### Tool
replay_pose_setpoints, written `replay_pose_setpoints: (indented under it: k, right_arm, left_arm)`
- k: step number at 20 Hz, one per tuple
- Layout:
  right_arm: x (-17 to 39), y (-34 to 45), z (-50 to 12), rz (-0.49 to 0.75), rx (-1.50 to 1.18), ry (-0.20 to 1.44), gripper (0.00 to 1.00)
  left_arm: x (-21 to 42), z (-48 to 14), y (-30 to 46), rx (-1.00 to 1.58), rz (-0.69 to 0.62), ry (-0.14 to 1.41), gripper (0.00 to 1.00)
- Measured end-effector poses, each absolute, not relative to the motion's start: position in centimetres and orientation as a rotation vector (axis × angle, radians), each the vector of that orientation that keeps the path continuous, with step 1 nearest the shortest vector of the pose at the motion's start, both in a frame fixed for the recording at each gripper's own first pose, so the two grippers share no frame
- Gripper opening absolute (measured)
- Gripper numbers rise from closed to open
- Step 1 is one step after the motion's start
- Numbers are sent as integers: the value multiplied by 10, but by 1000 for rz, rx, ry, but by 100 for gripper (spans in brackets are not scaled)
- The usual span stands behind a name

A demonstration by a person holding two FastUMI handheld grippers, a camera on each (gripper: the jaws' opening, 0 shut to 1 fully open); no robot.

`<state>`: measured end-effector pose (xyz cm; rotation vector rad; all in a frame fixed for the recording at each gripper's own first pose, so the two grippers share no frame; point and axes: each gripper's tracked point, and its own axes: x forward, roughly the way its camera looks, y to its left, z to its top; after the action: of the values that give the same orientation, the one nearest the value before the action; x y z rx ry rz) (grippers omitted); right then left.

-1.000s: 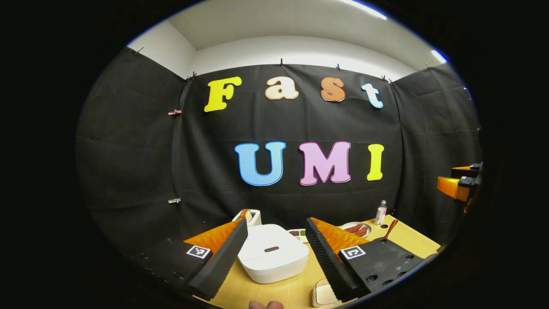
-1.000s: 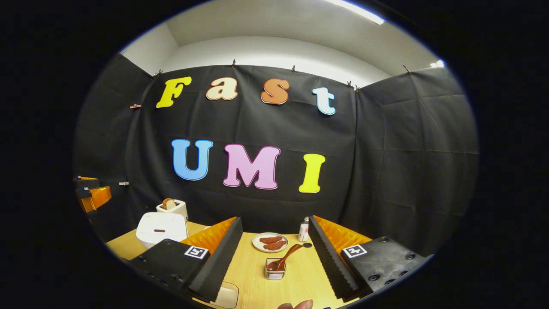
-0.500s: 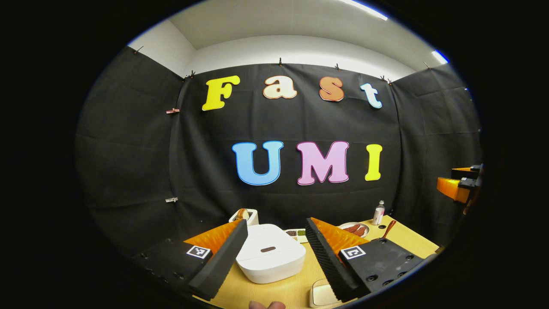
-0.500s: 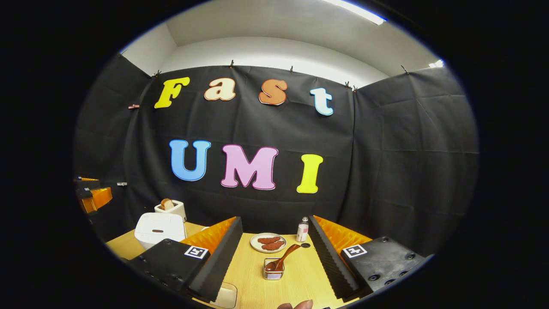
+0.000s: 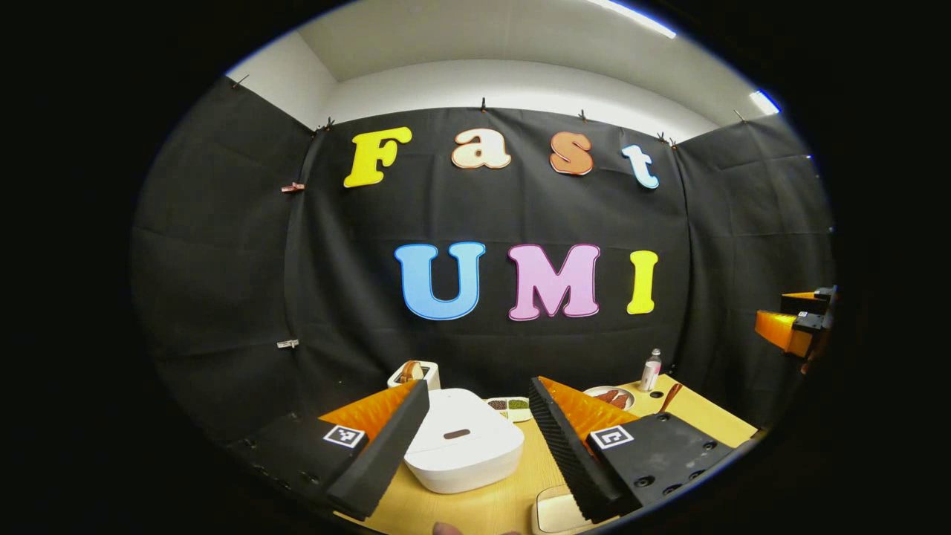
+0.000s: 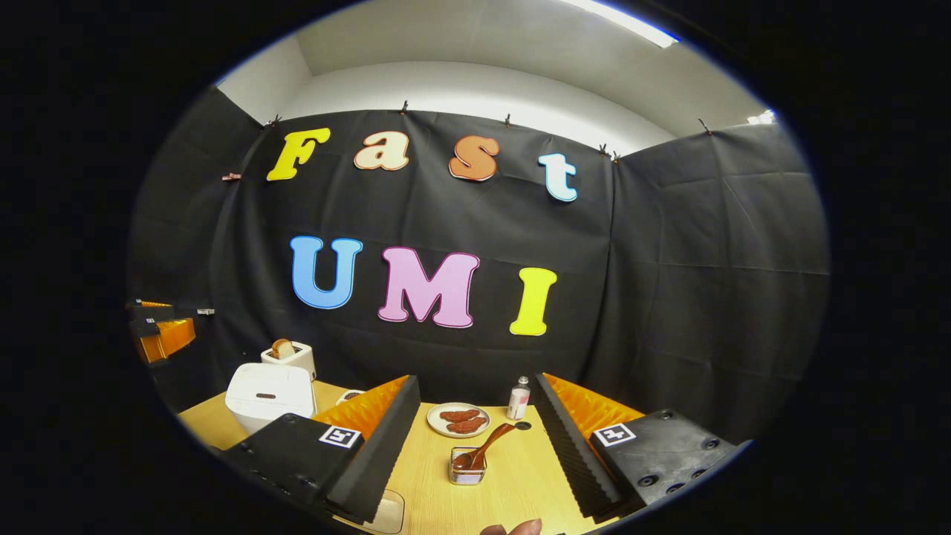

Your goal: Close the left gripper, press the button to open the rice cooker; take a wooden spoon from the chopstick holder with the right hand, scoop a spoonful of rice and pour it into the rice cooker, then put the wooden spoon back into the chopstick holder.

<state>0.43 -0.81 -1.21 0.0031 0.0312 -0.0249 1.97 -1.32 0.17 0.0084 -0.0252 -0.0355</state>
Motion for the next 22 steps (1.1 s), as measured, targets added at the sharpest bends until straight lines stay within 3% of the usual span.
replay_pose_setpoints:
  k: [1, 4, 7, 18, 22]
  right_arm:
    - [4, -8, -9, -27, -5, 22, 98]
    - [3, -3, -7, -18, -16, 11, 98]
    - [1, 0, -8, -10, -12, 12, 98]
    - [-15, -20, -18, -54, -17, 40, 97]
    - [-17, -35, -22, -86, -11, 52, 97]
  left_arm:
    - [23, 3, -13, 14, -45, -24, 90]
    - [34, -3, -15, 7, -96, 0, 55]
    - [54, -9, -7, -75, -142, 13, 9]
    - [174, -92, 13, -130, -371, 216, 7]
    - [205, -154, 31, -153, -321, 375, 7]
